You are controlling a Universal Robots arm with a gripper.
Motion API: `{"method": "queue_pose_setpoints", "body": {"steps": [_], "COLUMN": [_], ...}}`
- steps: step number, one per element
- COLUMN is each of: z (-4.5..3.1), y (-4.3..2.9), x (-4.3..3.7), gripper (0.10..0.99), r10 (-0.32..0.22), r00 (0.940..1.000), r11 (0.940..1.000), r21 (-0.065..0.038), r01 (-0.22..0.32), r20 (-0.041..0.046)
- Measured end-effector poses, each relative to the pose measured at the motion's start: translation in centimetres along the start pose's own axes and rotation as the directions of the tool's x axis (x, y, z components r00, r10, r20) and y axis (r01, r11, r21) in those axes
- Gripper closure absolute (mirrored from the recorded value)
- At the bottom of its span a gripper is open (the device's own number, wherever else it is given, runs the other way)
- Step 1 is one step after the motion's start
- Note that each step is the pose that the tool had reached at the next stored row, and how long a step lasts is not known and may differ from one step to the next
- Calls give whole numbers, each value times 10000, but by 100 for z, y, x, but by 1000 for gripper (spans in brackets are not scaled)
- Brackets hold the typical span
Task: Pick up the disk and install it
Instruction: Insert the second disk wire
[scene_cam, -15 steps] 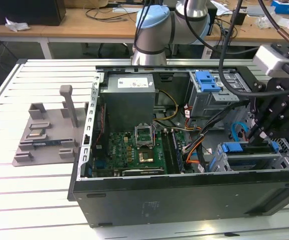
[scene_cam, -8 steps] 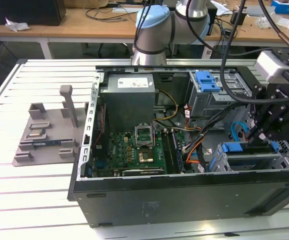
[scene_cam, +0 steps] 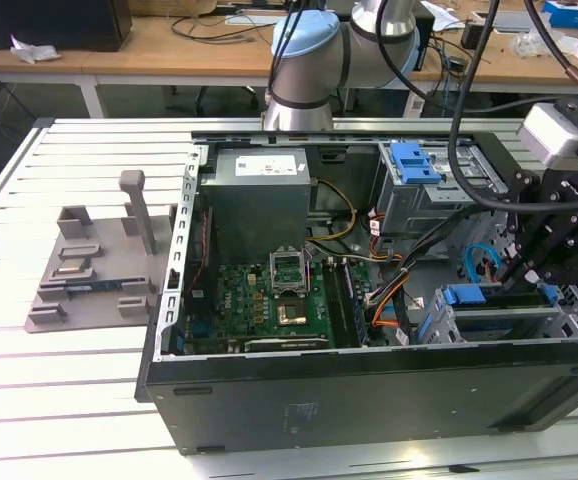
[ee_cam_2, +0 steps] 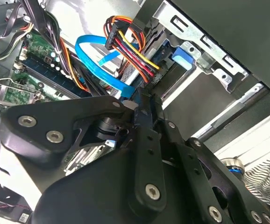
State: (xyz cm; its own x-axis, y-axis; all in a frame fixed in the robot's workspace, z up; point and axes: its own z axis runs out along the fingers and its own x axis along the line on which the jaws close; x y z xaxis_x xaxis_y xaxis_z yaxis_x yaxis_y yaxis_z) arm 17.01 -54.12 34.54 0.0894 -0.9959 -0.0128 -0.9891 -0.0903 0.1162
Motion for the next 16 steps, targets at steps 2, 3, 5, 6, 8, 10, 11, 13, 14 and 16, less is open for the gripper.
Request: {"method": "queue_pose_setpoints", "body": {"steps": [2,3,5,6,8,10,11,13,14,16], "z": [15,23,36,39,39,40,36,-8,-10,-13], "y": [-2,2,20,24,24,25,25,19,14,8], "x": [-1,-1,-2,-2,-2,-3,-3,-9,-12,-14], "gripper": [925,925,925,925,925,925,925,925,925,925], "r10": [-2,-2,-1,-2,-4,-3,-1,-4,-8,-8], "r00": [10000,10000,10000,10000,10000,10000,10000,10000,10000,10000], "r11": [10000,10000,10000,10000,10000,10000,10000,10000,10000,10000], "r21": [-1,-1,-1,-1,-1,-1,-1,1,2,3], "r01": [2,2,1,2,4,3,1,4,8,8], "r20": [-6,-4,2,2,-2,0,7,23,43,57]}}
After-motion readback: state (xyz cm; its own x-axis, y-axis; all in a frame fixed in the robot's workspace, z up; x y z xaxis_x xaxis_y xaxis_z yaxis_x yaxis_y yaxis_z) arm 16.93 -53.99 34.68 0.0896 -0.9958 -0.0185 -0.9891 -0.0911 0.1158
